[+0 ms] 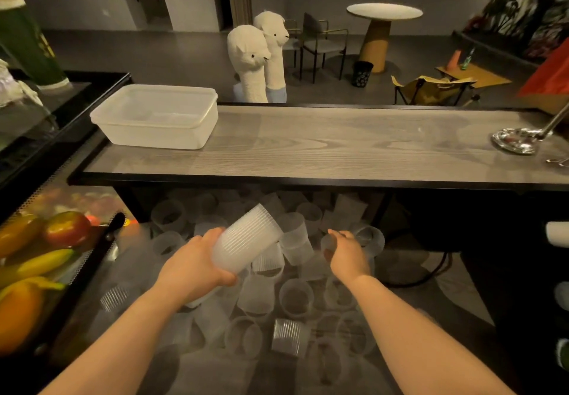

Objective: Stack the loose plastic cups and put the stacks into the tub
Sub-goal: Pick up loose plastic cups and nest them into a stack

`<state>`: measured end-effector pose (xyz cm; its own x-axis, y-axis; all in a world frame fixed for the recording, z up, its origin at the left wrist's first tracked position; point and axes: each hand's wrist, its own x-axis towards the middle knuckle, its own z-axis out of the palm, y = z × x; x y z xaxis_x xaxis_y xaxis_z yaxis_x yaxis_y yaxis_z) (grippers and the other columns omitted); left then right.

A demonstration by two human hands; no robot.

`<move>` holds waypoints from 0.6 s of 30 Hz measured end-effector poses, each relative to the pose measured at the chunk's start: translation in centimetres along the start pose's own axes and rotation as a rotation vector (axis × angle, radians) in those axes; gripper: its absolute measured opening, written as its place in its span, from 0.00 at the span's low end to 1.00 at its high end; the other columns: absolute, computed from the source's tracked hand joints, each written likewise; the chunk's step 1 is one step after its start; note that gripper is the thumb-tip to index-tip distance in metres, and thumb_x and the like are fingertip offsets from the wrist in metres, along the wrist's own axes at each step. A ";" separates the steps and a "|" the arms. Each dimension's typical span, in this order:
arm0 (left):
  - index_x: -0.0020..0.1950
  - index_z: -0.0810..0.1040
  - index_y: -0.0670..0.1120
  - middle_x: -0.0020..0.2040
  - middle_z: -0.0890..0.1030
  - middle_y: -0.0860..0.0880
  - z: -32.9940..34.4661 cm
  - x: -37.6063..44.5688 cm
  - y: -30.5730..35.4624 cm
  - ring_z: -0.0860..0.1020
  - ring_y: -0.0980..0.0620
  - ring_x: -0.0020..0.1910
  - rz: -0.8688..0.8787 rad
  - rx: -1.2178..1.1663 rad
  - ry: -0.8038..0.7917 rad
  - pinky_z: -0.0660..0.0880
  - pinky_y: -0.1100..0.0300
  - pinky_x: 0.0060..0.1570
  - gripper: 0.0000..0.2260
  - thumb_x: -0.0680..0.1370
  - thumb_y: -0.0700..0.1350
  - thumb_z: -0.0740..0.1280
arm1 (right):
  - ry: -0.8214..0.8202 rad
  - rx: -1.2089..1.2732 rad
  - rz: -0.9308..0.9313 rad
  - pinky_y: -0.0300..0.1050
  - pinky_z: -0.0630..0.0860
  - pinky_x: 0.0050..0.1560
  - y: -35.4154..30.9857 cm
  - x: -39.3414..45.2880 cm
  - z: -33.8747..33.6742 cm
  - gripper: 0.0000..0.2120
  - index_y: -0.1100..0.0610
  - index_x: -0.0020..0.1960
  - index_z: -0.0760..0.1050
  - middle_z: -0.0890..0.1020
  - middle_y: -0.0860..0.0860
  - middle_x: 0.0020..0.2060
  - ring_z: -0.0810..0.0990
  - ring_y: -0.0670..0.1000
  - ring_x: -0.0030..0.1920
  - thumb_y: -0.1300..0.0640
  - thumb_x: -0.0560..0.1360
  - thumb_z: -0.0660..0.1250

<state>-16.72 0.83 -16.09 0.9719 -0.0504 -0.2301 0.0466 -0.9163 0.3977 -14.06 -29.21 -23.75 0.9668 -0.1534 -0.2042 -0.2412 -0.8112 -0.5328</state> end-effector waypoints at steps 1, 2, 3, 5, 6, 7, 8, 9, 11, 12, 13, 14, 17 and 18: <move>0.72 0.61 0.59 0.55 0.74 0.53 0.0 0.1 0.0 0.76 0.52 0.48 0.001 -0.001 -0.007 0.77 0.53 0.45 0.44 0.59 0.62 0.74 | 0.006 0.010 -0.016 0.44 0.71 0.64 0.1 -0.2 -0.1 0.27 0.53 0.76 0.63 0.64 0.53 0.73 0.72 0.55 0.67 0.66 0.78 0.60; 0.73 0.61 0.59 0.55 0.74 0.53 0.1 0.1 0.1 0.76 0.52 0.48 0.001 -0.001 -0.015 0.77 0.53 0.46 0.44 0.59 0.62 0.74 | 0.011 0.026 -0.032 0.44 0.72 0.63 0.1 -0.4 -0.3 0.26 0.53 0.76 0.63 0.66 0.53 0.72 0.73 0.55 0.65 0.63 0.79 0.61; 0.73 0.60 0.59 0.55 0.74 0.53 0.1 0.2 0.1 0.76 0.52 0.48 0.002 -0.002 -0.024 0.78 0.52 0.47 0.44 0.59 0.62 0.74 | 0.014 0.037 -0.038 0.45 0.72 0.63 0.1 -0.7 -0.4 0.26 0.53 0.76 0.63 0.66 0.53 0.72 0.73 0.55 0.65 0.61 0.79 0.62; 0.73 0.60 0.60 0.55 0.73 0.53 0.2 0.3 0.2 0.76 0.51 0.48 0.007 -0.004 -0.041 0.78 0.52 0.47 0.45 0.59 0.62 0.73 | 0.006 0.067 -0.019 0.44 0.73 0.61 0.3 -1.2 -0.6 0.25 0.52 0.76 0.63 0.65 0.51 0.73 0.73 0.53 0.65 0.59 0.79 0.61; 0.73 0.59 0.61 0.54 0.73 0.53 0.3 0.3 0.3 0.76 0.52 0.48 0.012 -0.005 -0.050 0.78 0.52 0.47 0.45 0.58 0.63 0.73 | 0.013 0.095 -0.004 0.42 0.72 0.58 0.3 -1.5 -0.7 0.24 0.51 0.75 0.64 0.65 0.49 0.73 0.73 0.52 0.63 0.59 0.80 0.60; 0.73 0.59 0.61 0.54 0.73 0.53 0.3 0.4 0.3 0.76 0.52 0.48 0.017 -0.005 -0.060 0.78 0.52 0.47 0.45 0.58 0.63 0.73 | 0.040 0.143 0.008 0.39 0.71 0.56 0.2 -1.8 -0.8 0.23 0.51 0.74 0.66 0.66 0.48 0.72 0.74 0.50 0.61 0.60 0.80 0.60; 0.73 0.58 0.61 0.54 0.73 0.53 0.4 0.4 0.4 0.75 0.52 0.48 0.022 -0.004 -0.070 0.78 0.52 0.48 0.45 0.59 0.62 0.74 | 0.101 0.217 -0.005 0.37 0.71 0.55 0.0 -2.2 -1.0 0.21 0.51 0.71 0.70 0.68 0.48 0.70 0.74 0.49 0.60 0.62 0.79 0.61; 0.73 0.58 0.61 0.54 0.73 0.53 0.4 0.4 0.5 0.75 0.52 0.48 0.027 -0.004 -0.076 0.78 0.52 0.48 0.45 0.59 0.62 0.74 | 0.191 0.305 -0.042 0.37 0.71 0.57 -0.1 -2.5 -1.0 0.18 0.52 0.67 0.74 0.73 0.49 0.66 0.76 0.49 0.60 0.63 0.78 0.64; 0.73 0.59 0.62 0.55 0.73 0.54 0.5 0.4 0.7 0.75 0.53 0.49 0.052 -0.008 -0.084 0.77 0.53 0.49 0.45 0.60 0.61 0.75 | 0.365 0.490 -0.074 0.36 0.75 0.57 -0.5 -3.2 -1.6 0.12 0.53 0.59 0.79 0.81 0.50 0.55 0.81 0.48 0.55 0.62 0.77 0.68; 0.73 0.59 0.62 0.54 0.72 0.54 0.5 0.4 0.8 0.75 0.54 0.49 0.072 -0.012 -0.087 0.77 0.54 0.49 0.45 0.60 0.61 0.76 | 0.407 0.576 -0.050 0.35 0.77 0.52 -1.0 -3.7 -2.3 0.10 0.53 0.57 0.81 0.83 0.48 0.50 0.83 0.46 0.49 0.59 0.76 0.70; 0.72 0.60 0.62 0.54 0.72 0.55 0.6 0.4 0.9 0.74 0.55 0.49 0.094 -0.019 -0.092 0.76 0.55 0.48 0.44 0.60 0.60 0.76 | 0.418 0.660 -0.027 0.35 0.79 0.45 -1.7 -4.3 -3.1 0.08 0.52 0.55 0.82 0.84 0.47 0.46 0.84 0.44 0.41 0.57 0.77 0.70; 0.71 0.60 0.63 0.53 0.71 0.56 0.6 0.3 1.1 0.74 0.56 0.48 0.117 -0.029 -0.100 0.76 0.55 0.48 0.43 0.60 0.60 0.76 | 0.415 0.721 -0.019 0.36 0.79 0.38 -2.3 -4.6 -3.8 0.07 0.50 0.54 0.82 0.84 0.46 0.43 0.83 0.43 0.35 0.55 0.77 0.69; 0.70 0.61 0.65 0.55 0.72 0.58 0.6 0.0 1.5 0.74 0.56 0.50 0.183 -0.072 -0.134 0.77 0.55 0.51 0.43 0.59 0.60 0.77 | 0.343 0.834 -0.035 0.41 0.79 0.32 -3.5 -4.9 -5.1 0.06 0.48 0.53 0.81 0.85 0.44 0.43 0.83 0.44 0.39 0.53 0.77 0.69; 0.70 0.61 0.66 0.57 0.72 0.59 0.6 -0.2 1.7 0.74 0.56 0.52 0.200 -0.093 -0.144 0.77 0.54 0.52 0.43 0.58 0.61 0.76 | 0.301 0.882 -0.025 0.43 0.81 0.35 -3.8 -4.9 -5.3 0.05 0.49 0.53 0.81 0.85 0.45 0.44 0.84 0.44 0.43 0.54 0.77 0.70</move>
<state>-16.94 -0.95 -15.94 0.9213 -0.2892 -0.2598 -0.1161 -0.8424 0.5262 -17.41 -28.35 -16.38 0.9240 -0.3813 -0.0282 -0.0770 -0.1133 -0.9906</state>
